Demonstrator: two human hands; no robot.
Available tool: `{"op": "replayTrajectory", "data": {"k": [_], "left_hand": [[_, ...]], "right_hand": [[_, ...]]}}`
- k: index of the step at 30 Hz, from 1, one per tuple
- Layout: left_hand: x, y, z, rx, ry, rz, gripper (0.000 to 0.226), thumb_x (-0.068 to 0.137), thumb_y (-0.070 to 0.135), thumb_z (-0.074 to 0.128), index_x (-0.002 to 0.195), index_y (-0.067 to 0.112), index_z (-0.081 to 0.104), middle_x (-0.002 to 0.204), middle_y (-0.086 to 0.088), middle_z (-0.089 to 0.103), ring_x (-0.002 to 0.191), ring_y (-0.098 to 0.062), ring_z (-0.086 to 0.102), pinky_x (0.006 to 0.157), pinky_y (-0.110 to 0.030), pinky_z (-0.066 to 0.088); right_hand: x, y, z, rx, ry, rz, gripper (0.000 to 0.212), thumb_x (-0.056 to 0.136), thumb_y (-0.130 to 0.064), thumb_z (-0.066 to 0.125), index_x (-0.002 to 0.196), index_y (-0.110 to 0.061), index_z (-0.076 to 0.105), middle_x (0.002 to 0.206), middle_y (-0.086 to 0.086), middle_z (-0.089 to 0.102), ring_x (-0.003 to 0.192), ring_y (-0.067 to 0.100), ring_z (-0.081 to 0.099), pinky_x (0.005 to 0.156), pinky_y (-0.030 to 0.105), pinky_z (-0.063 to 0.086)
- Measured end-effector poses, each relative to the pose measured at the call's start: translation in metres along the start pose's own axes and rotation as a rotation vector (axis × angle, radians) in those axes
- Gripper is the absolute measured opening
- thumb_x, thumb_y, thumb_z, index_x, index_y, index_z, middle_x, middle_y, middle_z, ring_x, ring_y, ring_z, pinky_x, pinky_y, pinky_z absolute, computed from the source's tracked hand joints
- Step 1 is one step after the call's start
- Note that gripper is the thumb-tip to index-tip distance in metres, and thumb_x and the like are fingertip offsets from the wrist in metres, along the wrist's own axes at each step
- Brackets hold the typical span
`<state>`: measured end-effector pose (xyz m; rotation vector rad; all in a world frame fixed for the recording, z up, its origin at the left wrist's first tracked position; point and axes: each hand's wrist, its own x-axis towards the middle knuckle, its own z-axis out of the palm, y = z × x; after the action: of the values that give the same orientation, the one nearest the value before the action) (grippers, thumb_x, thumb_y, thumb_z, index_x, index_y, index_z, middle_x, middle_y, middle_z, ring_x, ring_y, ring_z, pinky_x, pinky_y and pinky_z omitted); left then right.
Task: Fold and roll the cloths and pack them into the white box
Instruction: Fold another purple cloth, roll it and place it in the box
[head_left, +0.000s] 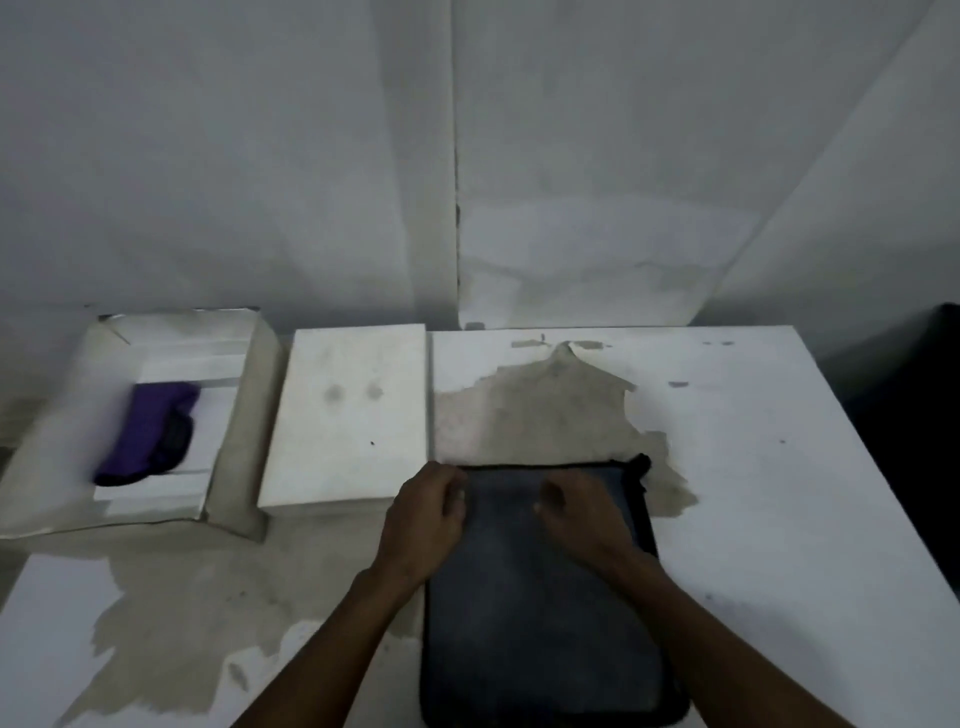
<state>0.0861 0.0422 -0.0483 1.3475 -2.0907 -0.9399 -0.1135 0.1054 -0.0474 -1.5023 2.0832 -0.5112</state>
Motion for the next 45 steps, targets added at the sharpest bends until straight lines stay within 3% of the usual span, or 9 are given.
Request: {"op": "replayTrajectory", "data": {"k": [4, 8, 11, 14, 19, 28, 34, 39, 45], "left_hand": [[0.000, 0.013, 0.039, 0.099, -0.164, -0.027, 0.013, 0.089, 0.010, 0.048, 0.086, 0.015, 0.059, 0.092, 0.000, 0.061, 0.079, -0.011, 0.056, 0.069, -0.031, 0.050], [0.011, 0.023, 0.064, 0.171, -0.215, -0.043, 0.017, 0.086, 0.000, 0.045, 0.079, 0.010, 0.057, 0.086, -0.007, 0.058, 0.079, -0.015, 0.054, 0.070, -0.030, 0.042], [0.027, 0.018, 0.074, 0.396, -0.263, -0.055, 0.036, 0.082, -0.002, 0.047, 0.116, -0.001, 0.055, 0.124, -0.019, 0.055, 0.113, -0.036, 0.050, 0.095, -0.040, 0.041], [0.042, 0.011, 0.081, 0.559, -0.353, -0.132, 0.065, 0.083, 0.007, 0.054, 0.144, 0.007, 0.031, 0.151, -0.013, 0.032, 0.137, -0.034, 0.027, 0.110, -0.045, 0.032], [0.054, 0.002, 0.090, 0.659, -0.398, -0.184, 0.065, 0.080, 0.013, 0.061, 0.139, 0.009, 0.036, 0.136, -0.016, 0.045, 0.125, -0.033, 0.038, 0.101, -0.043, 0.039], [0.054, 0.014, 0.080, 0.547, -0.220, -0.085, 0.010, 0.074, 0.004, 0.062, 0.084, 0.007, 0.060, 0.090, -0.011, 0.062, 0.087, -0.028, 0.054, 0.072, -0.039, 0.046], [0.038, 0.020, 0.062, 0.495, -0.271, -0.096, 0.013, 0.072, 0.008, 0.064, 0.080, 0.013, 0.055, 0.082, -0.007, 0.065, 0.075, -0.026, 0.059, 0.062, -0.029, 0.038], [0.015, 0.018, 0.048, 0.453, -0.316, -0.143, 0.016, 0.068, 0.001, 0.065, 0.079, 0.011, 0.061, 0.084, -0.009, 0.067, 0.078, -0.027, 0.061, 0.063, -0.031, 0.047], [-0.022, 0.015, 0.044, 0.370, -0.344, -0.127, 0.015, 0.066, 0.000, 0.066, 0.067, 0.011, 0.055, 0.072, -0.004, 0.060, 0.068, -0.023, 0.057, 0.060, -0.034, 0.045]], "right_hand": [[-0.012, 0.054, -0.018, 0.047, -0.073, 0.042, 0.019, 0.089, -0.018, 0.057, 0.103, -0.006, 0.062, 0.100, 0.008, 0.064, 0.091, 0.020, 0.058, 0.075, 0.028, 0.046], [-0.002, 0.094, -0.033, -0.041, -0.086, 0.052, 0.012, 0.088, -0.011, 0.053, 0.097, -0.006, 0.059, 0.101, 0.011, 0.055, 0.096, 0.026, 0.052, 0.068, 0.026, 0.033], [0.010, 0.106, -0.040, -0.088, -0.044, 0.038, 0.024, 0.090, -0.017, 0.053, 0.111, -0.005, 0.056, 0.117, 0.013, 0.047, 0.109, 0.029, 0.045, 0.075, 0.029, 0.037], [0.025, 0.114, -0.046, -0.196, -0.059, 0.027, 0.031, 0.089, -0.015, 0.051, 0.119, -0.008, 0.050, 0.128, 0.011, 0.043, 0.117, 0.029, 0.039, 0.077, 0.039, 0.048], [0.040, 0.125, -0.047, -0.278, -0.109, 0.058, 0.037, 0.090, -0.014, 0.049, 0.127, -0.011, 0.050, 0.126, 0.008, 0.054, 0.120, 0.028, 0.041, 0.086, 0.040, 0.046], [0.040, 0.132, -0.050, -0.183, 0.080, -0.034, 0.014, 0.077, -0.002, 0.059, 0.084, -0.008, 0.068, 0.093, 0.009, 0.063, 0.094, 0.028, 0.050, 0.074, 0.034, 0.035], [0.025, 0.136, -0.060, 0.084, 0.032, -0.040, 0.017, 0.070, 0.001, 0.064, 0.072, -0.015, 0.057, 0.067, -0.007, 0.057, 0.065, 0.015, 0.055, 0.052, 0.019, 0.035], [-0.001, 0.142, -0.064, 0.238, 0.064, -0.062, 0.026, 0.069, 0.005, 0.064, 0.067, -0.018, 0.054, 0.064, -0.008, 0.059, 0.063, 0.015, 0.061, 0.063, 0.033, 0.054], [-0.041, 0.148, -0.055, 0.294, 0.025, -0.078, 0.024, 0.065, 0.007, 0.065, 0.066, -0.016, 0.058, 0.067, -0.003, 0.063, 0.068, 0.009, 0.059, 0.060, 0.020, 0.051]]}}
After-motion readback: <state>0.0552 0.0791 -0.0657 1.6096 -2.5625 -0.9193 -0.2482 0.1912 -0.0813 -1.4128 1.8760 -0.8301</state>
